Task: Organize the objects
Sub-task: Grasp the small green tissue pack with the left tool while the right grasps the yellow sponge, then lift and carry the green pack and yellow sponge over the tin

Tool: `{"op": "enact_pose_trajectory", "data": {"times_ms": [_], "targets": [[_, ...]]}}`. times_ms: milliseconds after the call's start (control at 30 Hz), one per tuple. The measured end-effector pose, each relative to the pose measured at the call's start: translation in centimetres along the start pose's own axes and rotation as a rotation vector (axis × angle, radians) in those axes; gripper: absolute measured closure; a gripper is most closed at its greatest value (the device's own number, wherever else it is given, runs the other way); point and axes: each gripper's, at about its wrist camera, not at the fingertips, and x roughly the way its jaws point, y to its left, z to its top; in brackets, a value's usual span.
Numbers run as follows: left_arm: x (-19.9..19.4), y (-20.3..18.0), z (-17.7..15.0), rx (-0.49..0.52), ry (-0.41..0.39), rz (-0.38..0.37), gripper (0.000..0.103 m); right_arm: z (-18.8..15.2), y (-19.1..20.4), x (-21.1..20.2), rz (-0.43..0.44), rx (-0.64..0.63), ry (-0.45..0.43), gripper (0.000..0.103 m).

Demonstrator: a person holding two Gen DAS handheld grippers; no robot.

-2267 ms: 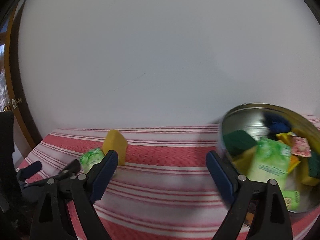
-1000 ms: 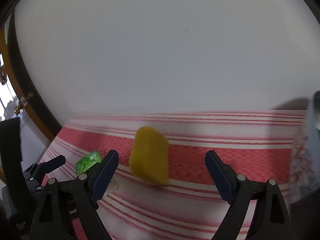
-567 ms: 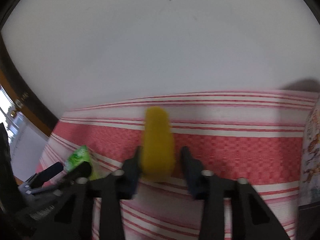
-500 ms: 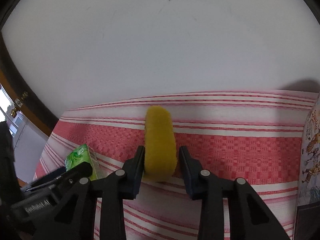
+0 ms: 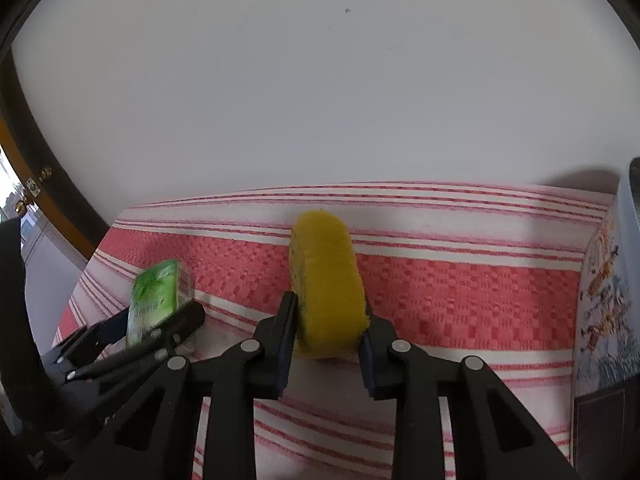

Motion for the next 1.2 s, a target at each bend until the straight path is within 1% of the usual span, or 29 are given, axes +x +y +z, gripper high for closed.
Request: {"op": "enact_pose_trajectory", "data": {"times_ms": [100,200,267,333,433,500,567,633,867,933,967,1000,1033,1100,1133,1200], "targets": [[0.4,0.8,0.2,-0.025,-0.008,-0.029,0.051,-0.4,-0.1,-0.6,-0.004,0.004,-0.015,0.075],[0.3,0.9,0.2,-0.030,-0.012,-0.040,0.051,-0.9,-0.5,-1.3,-0.002,0.024,-0.035,0.076],[0.3,1.4,0.3,-0.049,-0.037,-0.060,0.051,-1.2,-0.7,-2.3,-0.008,0.033,-0.064,0.076],[-0.7,1.0,0.2,-0.047,-0.097,-0.052,0.051,-1.6,-0.7,-3.3,-0.024,0.030,-0.103,0.076],[-2.7,-0.6,-0.2,-0.006,-0.203,-0.007,0.051,-2.1,-0.9,-5.4,-0.052,0.001,-0.169,0.076],[-4.9,-2.2,-1.3,0.025,-0.288,0.032,0.051,-2.4,-0.7,-6.3,-0.074,-0.017,-0.209,0.076],[-5.9,-2.7,-2.0,0.038,-0.339,0.051,0.051,-2.7,-0.6,-7.4,-0.097,-0.035,-0.245,0.076],[-6.4,-3.1,-2.4,0.040,-0.358,0.065,0.051,-3.3,-0.4,-8.2,-0.114,-0.050,-0.271,0.076],[-7.9,-4.4,-4.6,0.031,-0.395,0.066,0.051,-4.9,-0.5,-10.3,-0.145,-0.044,-0.315,0.076],[-7.6,-3.7,-4.4,0.038,-0.399,0.063,0.051,-5.4,-0.7,-10.9,-0.152,-0.038,-0.320,0.076],[-7.8,-2.7,-4.9,0.040,-0.403,0.060,0.051,-5.6,-0.8,-11.3,-0.154,-0.034,-0.323,0.076],[-8.0,-1.6,-4.7,0.042,-0.409,0.059,0.051,-5.8,-0.6,-11.2,-0.158,-0.032,-0.325,0.076],[-8.5,-2.0,-4.9,0.042,-0.415,0.060,0.051,-6.0,-0.7,-11.5,-0.160,-0.031,-0.327,0.076],[-8.1,-1.2,-5.0,0.043,-0.420,0.055,0.051,-6.6,-1.1,-12.4,-0.163,-0.034,-0.334,0.076],[-8.5,-1.5,-5.2,0.044,-0.421,0.052,0.051,-7.0,-1.4,-12.9,-0.164,-0.037,-0.338,0.076],[-8.6,-1.2,-5.6,0.046,-0.423,0.045,0.051,-7.3,-0.8,-13.0,-0.172,-0.041,-0.345,0.076]]}}
